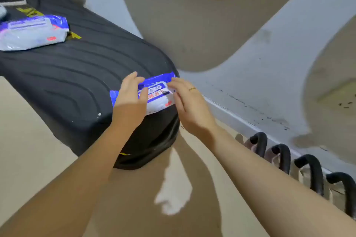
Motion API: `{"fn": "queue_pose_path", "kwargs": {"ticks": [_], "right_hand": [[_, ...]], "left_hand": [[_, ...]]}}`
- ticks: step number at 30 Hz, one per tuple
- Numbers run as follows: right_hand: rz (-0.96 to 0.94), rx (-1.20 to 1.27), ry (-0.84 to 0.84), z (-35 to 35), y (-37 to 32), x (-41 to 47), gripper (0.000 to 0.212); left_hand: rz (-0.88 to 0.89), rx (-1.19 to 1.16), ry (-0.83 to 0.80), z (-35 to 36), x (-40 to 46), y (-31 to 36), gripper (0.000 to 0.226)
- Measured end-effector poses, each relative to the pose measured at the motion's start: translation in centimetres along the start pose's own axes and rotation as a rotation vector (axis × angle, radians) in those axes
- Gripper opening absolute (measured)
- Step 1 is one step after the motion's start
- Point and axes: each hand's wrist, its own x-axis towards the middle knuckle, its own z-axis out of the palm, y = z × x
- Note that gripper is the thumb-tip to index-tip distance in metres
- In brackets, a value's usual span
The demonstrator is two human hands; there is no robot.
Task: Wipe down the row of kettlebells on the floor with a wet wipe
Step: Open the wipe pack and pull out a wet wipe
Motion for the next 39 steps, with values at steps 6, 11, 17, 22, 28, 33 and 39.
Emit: {"fn": "queue_pose_path", "kwargs": {"ticks": [6, 11, 17, 22, 28, 33, 39], "right_hand": [[-0.239, -0.527, -0.372, 1.6, 1.2, 5.1, 0.031], [-0.221, -0.488, -0.495, 1.0, 2.4, 6.1, 0.042], [-0.007, -0.201, -0.101, 2.1, 2.3, 7.7, 0.018], [0.283, 0.018, 0.134, 3.4, 1.6, 7.7, 0.027], [-0.108, -0.041, -0.276, 3.3, 2.3, 6.1, 0.024], [-0.167, -0.140, -0.338, 2.9, 3.1, 5.9, 0.020], [0.130, 0.374, 0.016, 2.8, 2.2, 5.6, 0.021]], "left_hand": [[0.048, 0.165, -0.076, 1.1, 0.5, -1.2, 0.040], [0.059, 0.135, -0.218, -0.3, 0.5, -2.1, 0.074], [-0.024, -0.174, -0.260, -1.6, 0.5, -1.9, 0.092], [-0.023, -0.103, -0.211, -1.3, 0.6, -2.2, 0.088], [-0.039, -0.142, -0.200, -1.0, 0.8, -2.5, 0.085], [-0.015, -0.109, -0.214, -1.0, 0.6, -2.6, 0.084], [0.034, -0.067, -0.183, -0.6, 0.7, -2.9, 0.087]]}}
